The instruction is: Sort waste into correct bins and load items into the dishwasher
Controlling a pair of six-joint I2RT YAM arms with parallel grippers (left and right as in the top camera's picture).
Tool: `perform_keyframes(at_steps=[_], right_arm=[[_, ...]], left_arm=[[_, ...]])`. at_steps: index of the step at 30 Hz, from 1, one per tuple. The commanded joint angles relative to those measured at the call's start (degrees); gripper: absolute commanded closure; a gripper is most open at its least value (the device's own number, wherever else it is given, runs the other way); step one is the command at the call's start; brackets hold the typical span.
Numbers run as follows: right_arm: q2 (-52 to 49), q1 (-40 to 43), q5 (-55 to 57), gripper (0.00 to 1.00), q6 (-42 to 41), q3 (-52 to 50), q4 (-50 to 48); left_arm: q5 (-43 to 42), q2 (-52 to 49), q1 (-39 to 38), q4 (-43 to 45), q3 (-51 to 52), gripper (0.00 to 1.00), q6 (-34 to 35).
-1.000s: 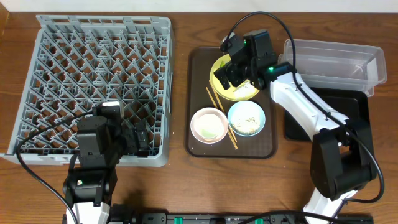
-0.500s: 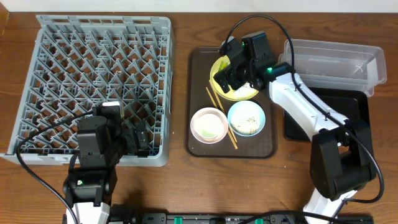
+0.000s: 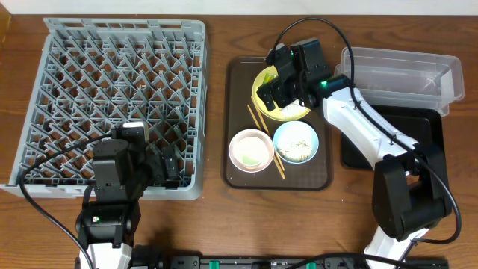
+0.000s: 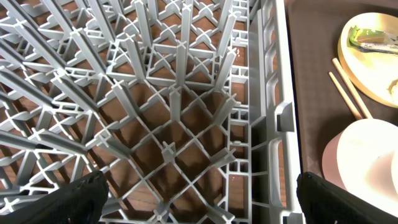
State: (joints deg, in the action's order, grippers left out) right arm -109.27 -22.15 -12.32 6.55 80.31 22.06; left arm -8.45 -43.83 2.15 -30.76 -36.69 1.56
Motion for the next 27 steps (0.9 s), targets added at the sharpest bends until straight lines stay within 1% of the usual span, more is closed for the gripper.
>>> perform_keyframes(at_steps=[1,7,10,14,18,20,27], right_arm=[[-0.3,-1.5,3.3,0.01,-1.4,1.0,0.5],[-0.6,-2.8,11.5,0.01,-4.4,0.8,1.8],[-0.6,-3.0,12.4,0.01,-5.4,0.3,1.8],[-1.8,-2.9,16.7,0.01,-9.7,0.2,2.6],[-3.8,-3.1,16.9,0.01,-10.3,0.2,3.4],[-5.3,-3.0,20.0,0.01,-15.0,0.2,4.8],[-6.2,-2.9,24.7,0.02,-21.9,0.2,7.6]], left_arm=[[0.1,0.1,-0.2,-0.1,-1.4,0.01,0.7],[0.1,0.1,-0.2,-0.1,-1.4,0.01,0.7],[0.1,0.1,-0.2,-0.1,-1.4,0.01,0.7],[0.1,0.1,-0.2,-0.1,-1.4,0.01,0.7],[0.1,0.1,-0.2,-0.1,-1.4,0.01,0.7],[0.1,0.1,-0.2,-0.1,-1.4,0.01,0.7],[0.1,0.1,-0.2,-0.1,-1.4,0.01,0.7]])
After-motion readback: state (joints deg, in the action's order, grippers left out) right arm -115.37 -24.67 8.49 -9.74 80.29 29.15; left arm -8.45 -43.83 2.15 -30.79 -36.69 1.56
